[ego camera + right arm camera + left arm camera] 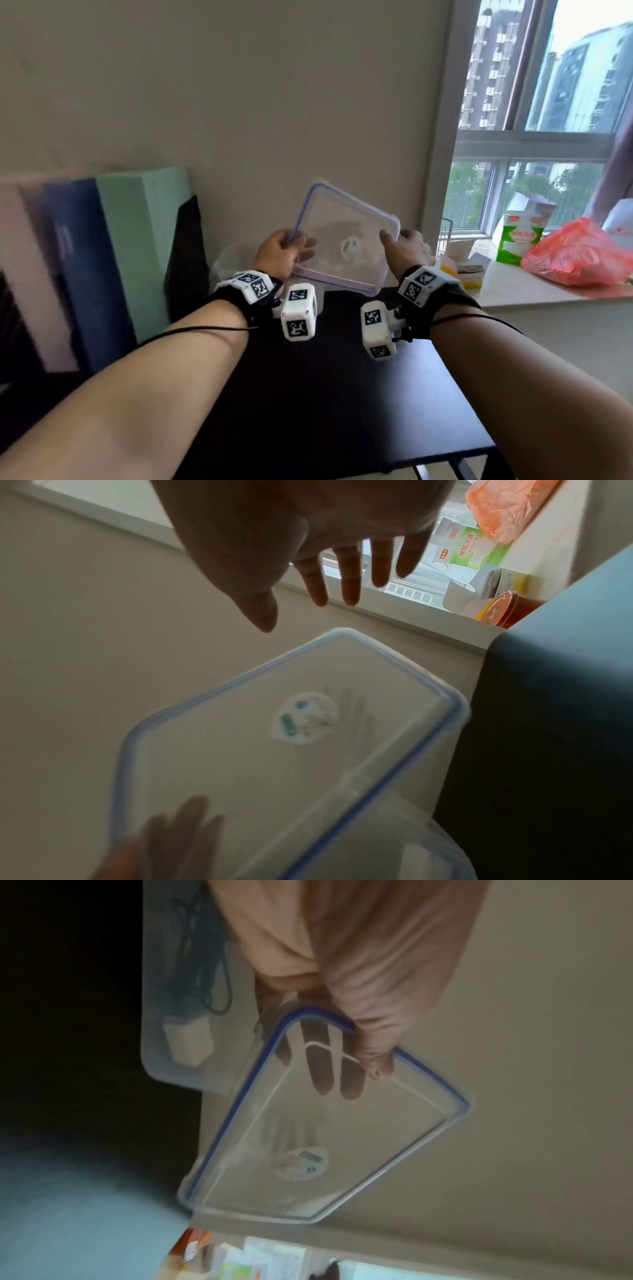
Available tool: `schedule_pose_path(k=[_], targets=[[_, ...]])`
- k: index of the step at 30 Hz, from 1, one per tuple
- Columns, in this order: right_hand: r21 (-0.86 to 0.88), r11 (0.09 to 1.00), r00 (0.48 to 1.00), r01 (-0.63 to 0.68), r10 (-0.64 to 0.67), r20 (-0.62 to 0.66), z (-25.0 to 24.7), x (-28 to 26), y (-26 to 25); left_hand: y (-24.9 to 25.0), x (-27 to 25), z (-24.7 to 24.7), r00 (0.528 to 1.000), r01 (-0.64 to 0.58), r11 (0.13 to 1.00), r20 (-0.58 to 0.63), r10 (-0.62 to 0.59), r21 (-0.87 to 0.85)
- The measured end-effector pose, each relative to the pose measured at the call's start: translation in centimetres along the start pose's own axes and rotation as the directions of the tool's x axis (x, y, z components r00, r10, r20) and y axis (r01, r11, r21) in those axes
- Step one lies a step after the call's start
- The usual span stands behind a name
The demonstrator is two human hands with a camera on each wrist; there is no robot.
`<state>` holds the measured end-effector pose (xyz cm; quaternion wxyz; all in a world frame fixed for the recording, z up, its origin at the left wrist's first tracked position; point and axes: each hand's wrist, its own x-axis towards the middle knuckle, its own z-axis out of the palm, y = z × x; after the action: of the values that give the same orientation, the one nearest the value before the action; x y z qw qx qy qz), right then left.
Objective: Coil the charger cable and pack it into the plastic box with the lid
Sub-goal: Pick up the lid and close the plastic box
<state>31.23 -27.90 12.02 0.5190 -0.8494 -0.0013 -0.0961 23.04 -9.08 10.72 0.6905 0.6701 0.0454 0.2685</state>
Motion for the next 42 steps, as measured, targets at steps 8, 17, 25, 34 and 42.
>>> schedule_pose_path(k=[8,17,25,34,42], targets=[[0.093,0.995,0.974,0.046,-0.066,0.216,6.8,-1.1,-1.3,1.5,3.0,-9.3,0.970,0.130,0.990,-0.201,-0.139,-0.054],[0.137,0.990,0.965,0.036,-0.070,0.254,12.3,1.5,-1.9,-1.6,6.6,-13.2,0.899,0.248,0.931,-0.422,-0.118,0.268],[0.084,0.991,0.964,0.106,-0.124,0.237,14.1,2.7,-2.0,-3.8,7.5,-13.4,0.878,0.347,0.848,-0.455,-0.144,0.400],[0.104,0.995,0.983,-0.001,-0.018,0.184,13.0,1.3,-1.5,-3.9,6.2,-12.6,0.856,0.421,0.829,-0.463,-0.230,0.367],[0.165,0.984,0.993,-0.069,0.052,0.105,10.9,1.1,-0.6,-2.8,5.1,-9.4,0.857,0.486,0.757,-0.408,-0.314,0.437]])
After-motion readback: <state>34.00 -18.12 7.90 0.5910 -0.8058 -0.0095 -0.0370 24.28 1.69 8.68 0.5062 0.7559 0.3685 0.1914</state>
